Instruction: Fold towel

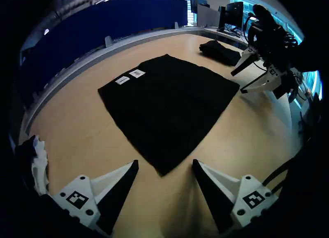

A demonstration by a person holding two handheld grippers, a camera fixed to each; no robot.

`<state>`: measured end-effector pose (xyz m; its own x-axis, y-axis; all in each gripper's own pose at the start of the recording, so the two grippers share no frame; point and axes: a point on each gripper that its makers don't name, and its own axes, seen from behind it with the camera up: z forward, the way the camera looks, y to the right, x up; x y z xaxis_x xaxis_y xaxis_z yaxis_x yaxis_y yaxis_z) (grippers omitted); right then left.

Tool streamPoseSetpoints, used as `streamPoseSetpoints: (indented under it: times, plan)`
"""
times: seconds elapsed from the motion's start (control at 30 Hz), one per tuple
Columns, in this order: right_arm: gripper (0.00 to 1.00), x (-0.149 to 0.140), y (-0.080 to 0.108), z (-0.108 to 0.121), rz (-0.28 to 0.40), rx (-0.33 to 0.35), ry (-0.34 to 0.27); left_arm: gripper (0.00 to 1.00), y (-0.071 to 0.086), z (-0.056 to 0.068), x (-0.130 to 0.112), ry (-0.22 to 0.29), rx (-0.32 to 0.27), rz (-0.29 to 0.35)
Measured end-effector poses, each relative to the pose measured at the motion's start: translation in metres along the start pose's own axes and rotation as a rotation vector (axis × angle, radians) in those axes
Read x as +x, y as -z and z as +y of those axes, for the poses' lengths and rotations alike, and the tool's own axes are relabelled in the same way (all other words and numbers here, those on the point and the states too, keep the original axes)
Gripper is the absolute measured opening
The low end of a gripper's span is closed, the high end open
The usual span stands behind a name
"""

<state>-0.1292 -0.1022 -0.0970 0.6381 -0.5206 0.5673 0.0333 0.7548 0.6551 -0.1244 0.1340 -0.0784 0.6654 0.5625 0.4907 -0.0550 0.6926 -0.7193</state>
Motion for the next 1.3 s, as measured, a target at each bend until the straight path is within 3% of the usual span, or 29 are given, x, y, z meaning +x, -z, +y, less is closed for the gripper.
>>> streamPoseSetpoints:
  times: [0.17, 0.37, 0.77, 1.17, 1.3]
  plan:
    - [0.88, -0.0042, -0.0027, -0.0028, -0.01, 0.007, 0.006, 0.96, 0.0001, 0.0003, -0.0017, 0.023, -0.003, -0.002]
    - [0.81, -0.006, -0.005, -0.0077, -0.011, 0.019, 0.002, 0.88, -0.0004, 0.0023, -0.0034, 0.047, -0.015, -0.009]
    - [0.68, -0.0082, -0.0032, -0.0107, -0.011, 0.038, -0.026, 0.78, -0.0004, 0.0031, -0.0036, 0.055, -0.017, -0.012]
    - [0.41, -0.0081, -0.0018, -0.0072, -0.025, 0.033, -0.04, 0.66, -0.0014, 0.0033, -0.0038, 0.054, -0.014, -0.02]
    - [0.3, -0.0087, -0.001, -0.0059, -0.036, 0.031, -0.04, 0.53, -0.0016, 0.0053, -0.0035, 0.051, -0.015, -0.021]
